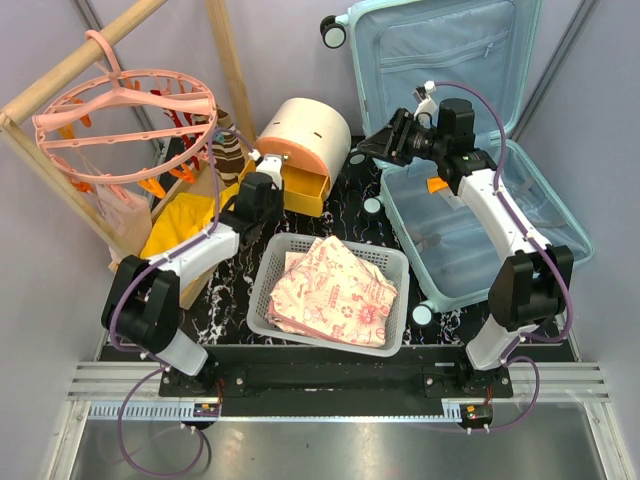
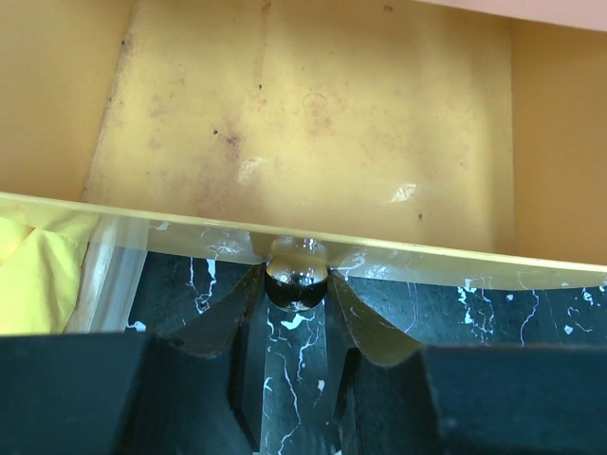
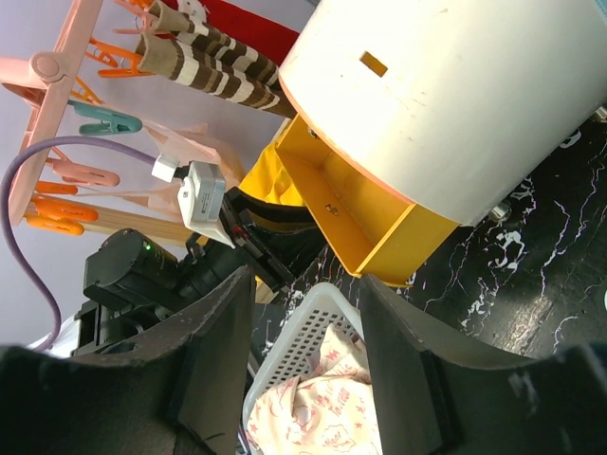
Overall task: Open, take out, and arrange the luggage
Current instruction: Open the drawer in the storage box.
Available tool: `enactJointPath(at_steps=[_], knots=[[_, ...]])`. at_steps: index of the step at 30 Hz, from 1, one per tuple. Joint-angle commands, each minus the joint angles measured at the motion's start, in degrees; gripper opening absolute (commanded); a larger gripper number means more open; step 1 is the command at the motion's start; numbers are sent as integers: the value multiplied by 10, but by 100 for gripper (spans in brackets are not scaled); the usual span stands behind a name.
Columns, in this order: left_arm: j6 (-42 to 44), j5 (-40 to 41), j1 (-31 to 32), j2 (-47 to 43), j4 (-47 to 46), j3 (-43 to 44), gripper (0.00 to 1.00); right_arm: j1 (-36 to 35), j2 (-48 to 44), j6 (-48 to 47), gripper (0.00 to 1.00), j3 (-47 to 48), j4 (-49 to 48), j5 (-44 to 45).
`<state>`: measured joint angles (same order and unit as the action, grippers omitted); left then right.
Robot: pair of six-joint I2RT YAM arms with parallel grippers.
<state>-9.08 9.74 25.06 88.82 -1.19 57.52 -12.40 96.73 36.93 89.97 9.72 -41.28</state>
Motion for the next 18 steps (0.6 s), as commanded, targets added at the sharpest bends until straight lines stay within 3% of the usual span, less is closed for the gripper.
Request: enactJointPath(at_steps=[1, 5, 6, 9, 13, 18], knots=[[4, 23, 6, -30, -21, -5, 9, 5, -14, 7, 57, -2, -10, 11], [20, 17, 8, -41, -14, 4, 40, 27, -17, 32, 60, -3, -12, -3], [27, 19, 10, -46, 0, 8, 53, 47, -18, 53, 60, -2, -11, -8], [35, 31, 16, -78, 8, 8, 70, 94, -37, 65, 61, -15, -10, -5], [28, 43, 21, -124, 10, -15, 78, 157, -56, 60, 61, -40, 17, 29], [7, 50, 25, -176, 50, -35, 82, 193, -53, 4, 62, -59, 90, 134]])
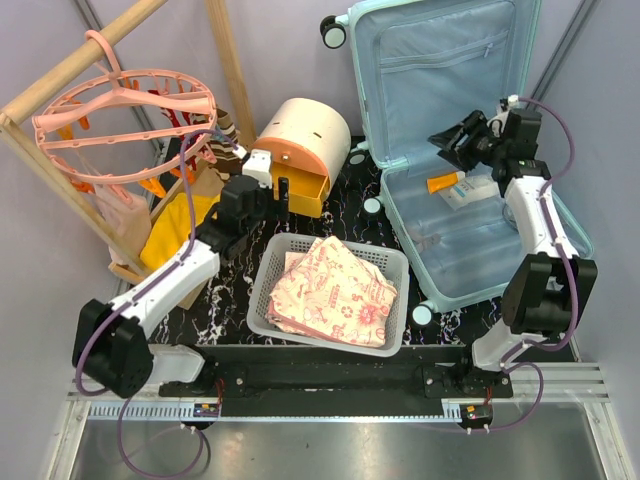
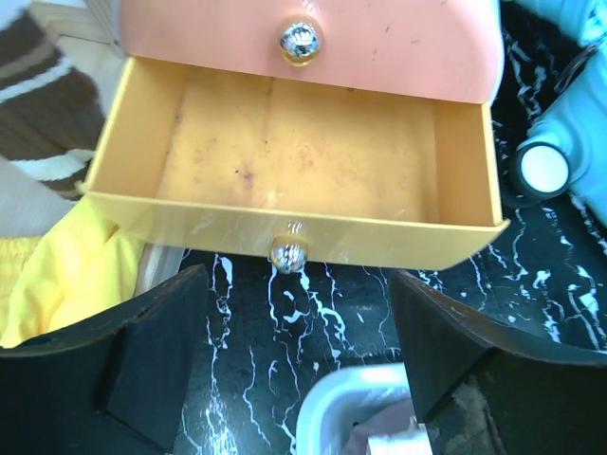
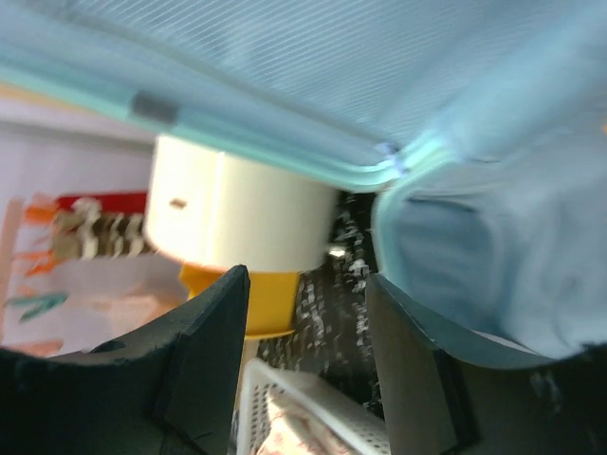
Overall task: Open, take out, and arrange the luggage
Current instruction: Open the drawer in the storage box, then pick up the personal item from the luggage.
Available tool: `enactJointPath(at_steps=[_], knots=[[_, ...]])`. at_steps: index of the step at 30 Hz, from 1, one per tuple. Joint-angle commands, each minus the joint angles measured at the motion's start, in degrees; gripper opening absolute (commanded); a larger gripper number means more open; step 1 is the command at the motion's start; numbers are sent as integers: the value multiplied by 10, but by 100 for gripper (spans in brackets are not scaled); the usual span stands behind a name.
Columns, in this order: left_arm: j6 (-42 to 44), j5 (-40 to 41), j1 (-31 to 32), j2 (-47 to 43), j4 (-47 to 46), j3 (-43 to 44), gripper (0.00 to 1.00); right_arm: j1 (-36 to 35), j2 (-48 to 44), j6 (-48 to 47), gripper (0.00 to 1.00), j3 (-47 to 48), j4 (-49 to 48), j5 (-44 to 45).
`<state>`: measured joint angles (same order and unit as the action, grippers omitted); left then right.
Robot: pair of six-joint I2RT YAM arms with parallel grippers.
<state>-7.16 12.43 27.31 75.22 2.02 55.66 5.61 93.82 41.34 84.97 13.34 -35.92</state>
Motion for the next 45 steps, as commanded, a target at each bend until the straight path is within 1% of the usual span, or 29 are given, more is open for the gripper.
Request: enactJointPath(at_steps=[1, 4, 5, 8, 11, 13, 14, 20, 21, 23, 26, 28, 31, 34, 37, 41, 43, 44, 45], knots=[[-17, 27, 2, -49, 24, -26, 83, 27, -16, -45, 63, -9, 60, 90], [-41, 37, 2, -74, 49, -34, 88, 65, 16, -43, 64, -5, 70, 94], [-48, 39, 2, -80, 54, -34, 90, 92, 27, -38, 63, -1, 72, 91], [-80, 39, 0, -96, 66, -34, 95, 120, 66, -52, 62, 14, 75, 107], [-117, 36, -2, -99, 73, -24, 98, 129, 111, -74, 62, 37, 86, 132], [-139, 29, -7, -101, 74, -17, 99, 132, 140, -77, 62, 43, 93, 148], [-144, 27, -9, -101, 74, -15, 99, 134, 149, -84, 64, 49, 94, 154], [-144, 11, -26, -98, 79, -11, 99, 134, 211, -114, 62, 91, 101, 208], [-145, 10, -28, -97, 83, -13, 99, 134, 218, -112, 59, 99, 106, 212], [-147, 7, -31, -99, 85, -13, 99, 134, 238, -108, 57, 114, 107, 218], [-148, 4, -33, -102, 86, -13, 99, 134, 268, -99, 51, 135, 113, 223], [-149, 5, -32, -102, 91, -9, 99, 134, 279, -94, 50, 149, 129, 235], [-148, 11, -32, -105, 99, -3, 99, 134, 256, -91, 50, 130, 137, 278], [-151, 18, -32, -109, 99, -6, 99, 134, 236, -97, 52, 111, 136, 297], [-155, 19, -32, -112, 99, -9, 99, 134, 248, -108, 55, 114, 134, 281], [-156, 12, -32, -111, 104, -6, 99, 134, 288, -96, 55, 144, 138, 242], [-153, 12, -33, -112, 105, -1, 99, 134, 303, -86, 50, 150, 137, 234], [-150, 13, -32, -112, 108, 2, 99, 134, 305, -83, 47, 152, 134, 233], [-148, 15, -32, -113, 108, 3, 99, 134, 315, -82, 45, 156, 134, 227]])
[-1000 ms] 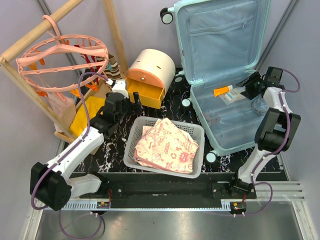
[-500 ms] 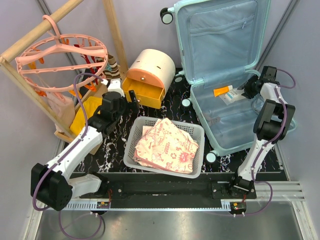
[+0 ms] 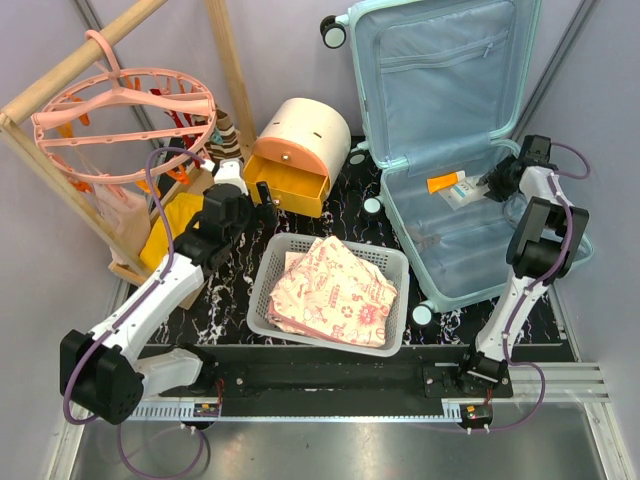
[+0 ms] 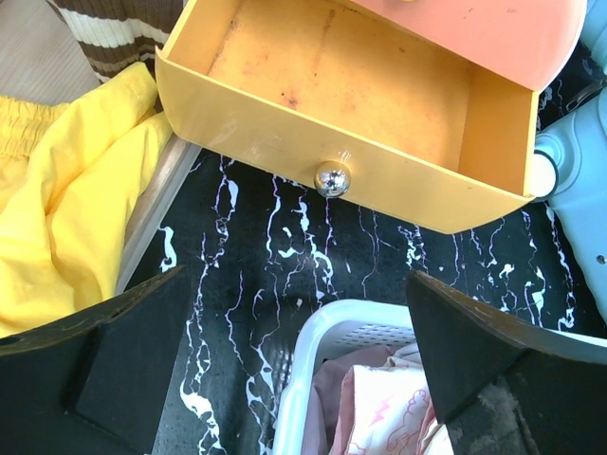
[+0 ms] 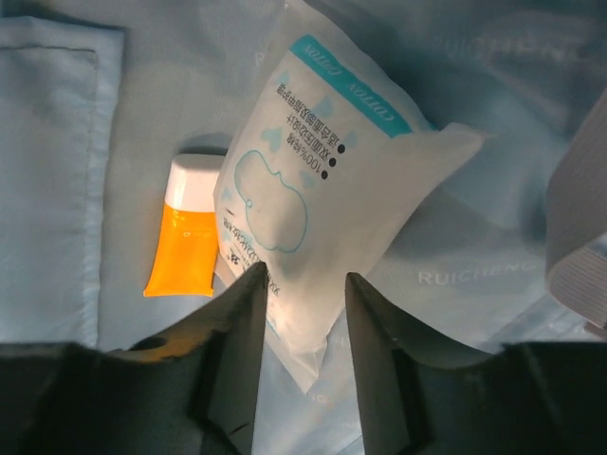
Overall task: Open, take out, and arrange the luggage
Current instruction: Pick up the personal item from the luggage.
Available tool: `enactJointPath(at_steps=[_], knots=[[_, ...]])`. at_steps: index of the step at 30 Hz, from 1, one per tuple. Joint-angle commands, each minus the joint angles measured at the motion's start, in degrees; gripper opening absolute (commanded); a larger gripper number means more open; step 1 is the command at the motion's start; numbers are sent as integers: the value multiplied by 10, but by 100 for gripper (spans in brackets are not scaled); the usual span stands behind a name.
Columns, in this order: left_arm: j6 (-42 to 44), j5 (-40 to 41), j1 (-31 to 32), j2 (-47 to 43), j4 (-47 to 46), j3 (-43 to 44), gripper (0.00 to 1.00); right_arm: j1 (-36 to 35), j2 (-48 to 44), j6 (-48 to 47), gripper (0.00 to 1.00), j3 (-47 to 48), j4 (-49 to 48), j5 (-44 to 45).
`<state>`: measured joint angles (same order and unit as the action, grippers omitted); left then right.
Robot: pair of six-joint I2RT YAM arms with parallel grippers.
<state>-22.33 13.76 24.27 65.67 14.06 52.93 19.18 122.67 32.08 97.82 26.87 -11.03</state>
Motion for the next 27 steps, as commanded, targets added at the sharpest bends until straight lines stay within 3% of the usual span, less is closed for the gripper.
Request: enactJointPath(at_steps=[1, 5, 6, 8, 9, 15, 20, 23, 27], knots=[[4, 1, -3, -19, -11, 32, 99, -2, 31, 10, 44, 28, -1, -26], [9, 0, -2, -19, -11, 34, 99, -2, 30, 8, 32, 15, -2, -37], [8, 0, -3, -20, -11, 34, 99, -2, 21, 4, 18, 7, -1, -36], [8, 0, -2, -21, -11, 36, 99, -2, 6, -8, 2, 0, -2, -31], [10, -1, -3, -20, -11, 38, 99, -2, -17, -12, 0, -9, -1, -17], [32, -16, -2, -14, -15, 66, 99, -3, -141, -66, 0, -41, -26, 41], [40, -63, -1, -2, -14, 95, 99, -2, -254, -75, 0, -104, -73, 36], [33, -99, 0, 5, -15, 105, 99, -4, -319, -47, 0, -176, -107, 1], [7, -181, 10, 30, -12, 161, 99, -17, -382, -34, 0, -267, -216, -193]])
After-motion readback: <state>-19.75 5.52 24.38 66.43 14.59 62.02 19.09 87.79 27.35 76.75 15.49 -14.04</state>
